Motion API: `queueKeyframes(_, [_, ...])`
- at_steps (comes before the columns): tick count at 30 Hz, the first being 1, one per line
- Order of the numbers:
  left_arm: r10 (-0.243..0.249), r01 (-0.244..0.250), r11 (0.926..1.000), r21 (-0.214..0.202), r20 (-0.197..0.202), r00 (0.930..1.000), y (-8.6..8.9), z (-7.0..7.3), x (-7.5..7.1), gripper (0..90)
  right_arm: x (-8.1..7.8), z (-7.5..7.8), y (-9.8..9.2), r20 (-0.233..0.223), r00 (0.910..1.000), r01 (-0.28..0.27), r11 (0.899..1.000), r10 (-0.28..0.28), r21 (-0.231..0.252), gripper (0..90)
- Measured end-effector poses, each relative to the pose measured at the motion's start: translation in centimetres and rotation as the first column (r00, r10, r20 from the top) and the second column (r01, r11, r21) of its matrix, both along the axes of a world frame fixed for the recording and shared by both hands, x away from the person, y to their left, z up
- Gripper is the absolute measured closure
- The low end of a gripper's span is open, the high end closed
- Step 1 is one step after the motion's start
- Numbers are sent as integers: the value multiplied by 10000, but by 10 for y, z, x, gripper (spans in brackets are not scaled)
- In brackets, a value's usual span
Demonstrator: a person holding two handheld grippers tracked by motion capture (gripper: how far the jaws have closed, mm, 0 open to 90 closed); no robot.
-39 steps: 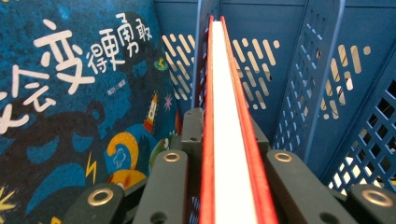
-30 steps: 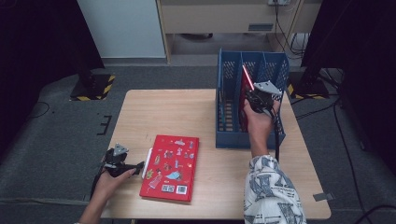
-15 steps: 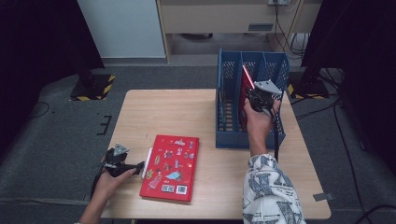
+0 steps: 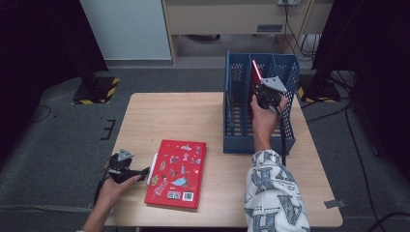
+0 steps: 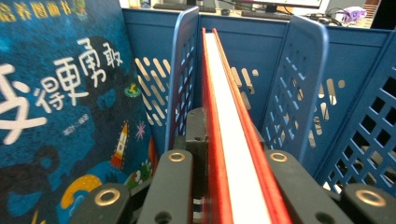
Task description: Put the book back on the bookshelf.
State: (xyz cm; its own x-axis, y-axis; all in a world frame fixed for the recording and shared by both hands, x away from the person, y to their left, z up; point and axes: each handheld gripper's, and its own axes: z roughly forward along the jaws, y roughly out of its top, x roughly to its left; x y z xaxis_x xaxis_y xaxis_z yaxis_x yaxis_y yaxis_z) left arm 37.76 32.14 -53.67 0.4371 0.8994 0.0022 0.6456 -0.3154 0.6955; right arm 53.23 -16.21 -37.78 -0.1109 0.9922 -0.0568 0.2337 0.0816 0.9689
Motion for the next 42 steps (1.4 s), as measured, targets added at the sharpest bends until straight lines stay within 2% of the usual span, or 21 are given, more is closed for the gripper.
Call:
queueKeyframes(4, [-29, 29, 10000, 2, 5, 10000, 0, 0, 0, 0, 5, -5, 4, -181, 9998, 51, 9999, -53, -95, 797])
queueKeyframes(13, [-100, 100, 10000, -2, 5, 10000, -1, 0, 1, 0, 3, -8, 9, -58, 10000, -17, 9999, 17, -100, 775])
queueKeyframes(17, [-95, 95, 10000, -7, 8, 10000, -1, 0, 1, 0, -4, -9, 10, -137, 9995, -292, 9993, 289, -238, 614])
queueKeyframes(23, [-70, 70, 10000, -13, 11, 10000, -2, 0, 1, 0, -17, -10, 8, -254, 9984, -517, 9986, 514, -123, 545])
queueKeyframes(32, [-65, 65, 10000, -18, 12, 10000, -2, 0, 1, 0, -36, -9, -3, -388, 9968, -706, 9975, 704, -40, 582])
queueKeyframes(37, [-54, 54, 10000, -18, 13, 10000, -2, 0, 1, 0, -44, -13, -6, -472, 9954, -838, 9965, 838, 27, 619])
queueKeyframes(42, [-34, 34, 10000, -22, 14, 10000, -3, 0, 1, 0, -50, -21, -9, -754, 9933, -888, 9959, 873, -161, 643])
